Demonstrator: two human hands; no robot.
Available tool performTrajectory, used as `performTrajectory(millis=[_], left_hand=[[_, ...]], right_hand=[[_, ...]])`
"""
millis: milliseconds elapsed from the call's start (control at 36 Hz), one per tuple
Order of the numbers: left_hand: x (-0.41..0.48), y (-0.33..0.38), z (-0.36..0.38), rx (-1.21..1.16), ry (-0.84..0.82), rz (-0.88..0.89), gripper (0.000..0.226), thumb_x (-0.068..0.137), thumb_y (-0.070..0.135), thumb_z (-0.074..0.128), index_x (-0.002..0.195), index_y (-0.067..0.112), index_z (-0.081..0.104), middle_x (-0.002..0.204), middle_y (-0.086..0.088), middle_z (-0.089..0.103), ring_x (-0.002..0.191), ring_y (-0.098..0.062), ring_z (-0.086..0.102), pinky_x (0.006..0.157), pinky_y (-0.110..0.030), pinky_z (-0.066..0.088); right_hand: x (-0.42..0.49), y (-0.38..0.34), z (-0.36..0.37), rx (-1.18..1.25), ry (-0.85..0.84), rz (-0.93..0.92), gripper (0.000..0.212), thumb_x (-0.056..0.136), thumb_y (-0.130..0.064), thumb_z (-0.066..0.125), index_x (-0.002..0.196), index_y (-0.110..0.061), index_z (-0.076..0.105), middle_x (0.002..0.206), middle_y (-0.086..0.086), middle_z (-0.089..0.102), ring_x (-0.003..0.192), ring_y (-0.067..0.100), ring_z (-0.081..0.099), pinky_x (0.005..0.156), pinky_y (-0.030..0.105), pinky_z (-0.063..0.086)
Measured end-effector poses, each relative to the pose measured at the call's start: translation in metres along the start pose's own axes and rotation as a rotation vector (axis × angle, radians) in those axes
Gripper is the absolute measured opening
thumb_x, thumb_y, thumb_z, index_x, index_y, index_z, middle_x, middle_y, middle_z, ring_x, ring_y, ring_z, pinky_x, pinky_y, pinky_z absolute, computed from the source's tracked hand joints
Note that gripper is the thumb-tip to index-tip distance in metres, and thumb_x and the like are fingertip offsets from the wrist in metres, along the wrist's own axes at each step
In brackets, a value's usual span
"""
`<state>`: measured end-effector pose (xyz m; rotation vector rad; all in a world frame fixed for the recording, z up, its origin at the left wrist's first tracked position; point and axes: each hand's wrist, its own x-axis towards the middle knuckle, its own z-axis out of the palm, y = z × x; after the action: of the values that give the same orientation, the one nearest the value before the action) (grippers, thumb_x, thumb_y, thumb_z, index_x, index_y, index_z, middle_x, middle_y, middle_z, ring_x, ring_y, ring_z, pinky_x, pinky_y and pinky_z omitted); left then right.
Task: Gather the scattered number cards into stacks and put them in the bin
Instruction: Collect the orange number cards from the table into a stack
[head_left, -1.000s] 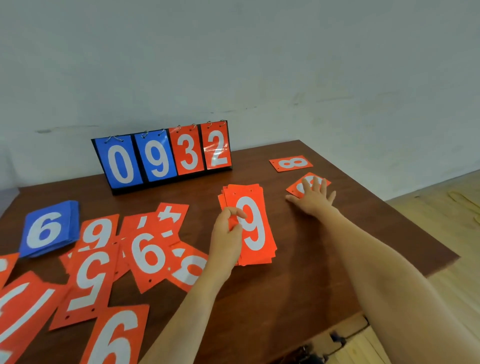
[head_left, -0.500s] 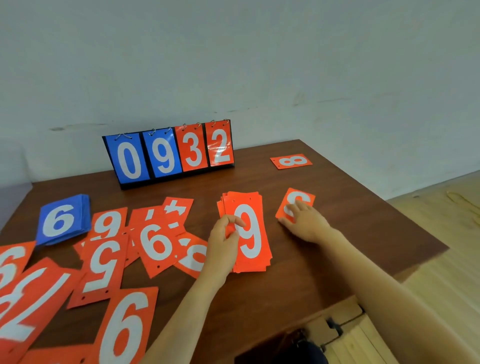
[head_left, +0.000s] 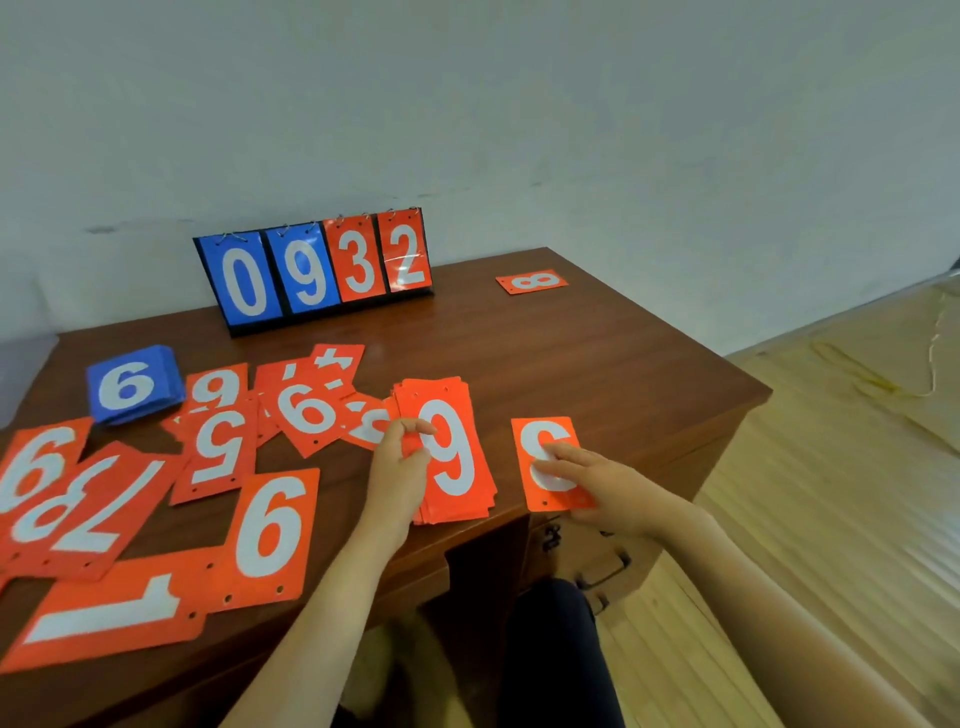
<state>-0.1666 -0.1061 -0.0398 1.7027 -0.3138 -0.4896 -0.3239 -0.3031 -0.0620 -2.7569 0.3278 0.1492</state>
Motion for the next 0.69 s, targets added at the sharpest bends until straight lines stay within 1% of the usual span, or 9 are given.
performTrajectory(millis=[56, 83, 139, 194, 278, 444, 500, 611, 694], left_hand=[[-0.005, 0.002, 0.0, -0.017, 0.003, -0.006, 0.023, 0.097, 0.011, 0.046, 0.103, 0.031, 0.055, 0.136, -0.001, 0.044, 0.121, -0.023, 0.047, 0.092, -0.044, 0.052], [-0.007, 0.003, 0.0, -0.022, 0.009, 0.0, 0.023, 0.097, 0.01, 0.046, 0.107, 0.029, 0.054, 0.136, -0.001, 0.043, 0.121, -0.023, 0.047, 0.092, -0.043, 0.052], [-0.009, 0.006, 0.0, -0.025, 0.019, 0.028, 0.024, 0.097, 0.009, 0.045, 0.111, 0.027, 0.053, 0.137, -0.001, 0.042, 0.123, -0.022, 0.045, 0.094, -0.043, 0.051], [-0.01, 0.01, 0.001, -0.014, 0.029, 0.055, 0.025, 0.097, 0.007, 0.045, 0.11, 0.027, 0.054, 0.137, -0.001, 0.043, 0.123, -0.022, 0.045, 0.094, -0.043, 0.051], [-0.01, 0.02, 0.004, 0.025, 0.036, 0.105, 0.026, 0.096, 0.004, 0.044, 0.104, 0.027, 0.054, 0.135, -0.002, 0.045, 0.123, -0.024, 0.046, 0.095, -0.046, 0.05], [-0.003, 0.041, 0.013, 0.032, -0.005, 0.143, 0.021, 0.096, 0.009, 0.042, 0.097, 0.027, 0.052, 0.124, 0.002, 0.05, 0.114, -0.022, 0.051, 0.092, -0.045, 0.051], [0.002, 0.046, 0.017, 0.002, -0.035, 0.141, 0.015, 0.095, 0.012, 0.044, 0.101, 0.023, 0.053, 0.118, 0.004, 0.051, 0.11, -0.019, 0.052, 0.087, -0.037, 0.052], [0.016, 0.058, 0.032, 0.042, -0.098, 0.202, 0.015, 0.09, 0.019, 0.06, 0.101, 0.021, 0.05, 0.101, 0.013, 0.05, 0.083, -0.005, 0.054, 0.055, -0.009, 0.046], [0.037, 0.061, 0.044, 0.041, -0.086, 0.192, 0.016, 0.09, 0.018, 0.061, 0.09, 0.029, 0.049, 0.114, 0.006, 0.053, 0.091, -0.01, 0.055, 0.066, -0.016, 0.048]], right_hand=[[-0.006, -0.003, -0.005, 0.066, 0.11, -0.004, 0.041, 0.093, -0.018, 0.055, 0.13, -0.036, 0.052, 0.144, -0.01, 0.044, 0.129, 0.006, 0.044, 0.105, 0.027, 0.038], [-0.009, -0.006, -0.01, 0.14, 0.182, 0.0, 0.032, 0.094, -0.017, 0.054, 0.122, -0.033, 0.059, 0.127, -0.011, 0.058, 0.114, -0.001, 0.054, 0.096, 0.024, 0.044], [-0.017, -0.016, -0.024, 0.346, 0.331, 0.016, 0.02, 0.093, -0.022, 0.057, 0.111, -0.029, 0.062, 0.099, -0.018, 0.064, 0.088, -0.009, 0.06, 0.077, 0.016, 0.047], [-0.021, -0.024, -0.04, 0.564, 0.45, 0.023, 0.021, 0.088, -0.027, 0.065, 0.108, -0.028, 0.062, 0.097, -0.014, 0.067, 0.087, -0.004, 0.064, 0.073, 0.019, 0.052], [-0.018, -0.037, -0.058, 0.86, 0.464, 0.015, 0.033, 0.081, -0.023, 0.071, 0.11, -0.019, 0.056, 0.102, -0.005, 0.069, 0.091, 0.011, 0.069, 0.073, 0.026, 0.058], [0.016, -0.049, -0.071, 0.739, 0.411, 0.031, 0.03, 0.082, -0.027, 0.071, 0.105, -0.023, 0.053, 0.104, -0.01, 0.066, 0.089, 0.007, 0.068, 0.066, 0.019, 0.056], [0.032, -0.05, -0.068, 0.697, 0.431, 0.022, 0.032, 0.082, -0.028, 0.071, 0.108, -0.023, 0.052, 0.107, -0.01, 0.064, 0.092, 0.007, 0.067, 0.067, 0.017, 0.056], [0.061, -0.054, -0.073, 0.682, 0.551, 0.03, 0.039, 0.081, -0.031, 0.072, 0.112, -0.025, 0.048, 0.106, -0.013, 0.058, 0.087, 0.003, 0.061, 0.063, 0.01, 0.051], [0.086, -0.049, -0.079, 0.611, 0.723, 0.084, 0.045, 0.079, -0.033, 0.075, 0.111, -0.026, 0.044, 0.1, -0.014, 0.052, 0.082, 0.002, 0.053, 0.066, 0.01, 0.042]])
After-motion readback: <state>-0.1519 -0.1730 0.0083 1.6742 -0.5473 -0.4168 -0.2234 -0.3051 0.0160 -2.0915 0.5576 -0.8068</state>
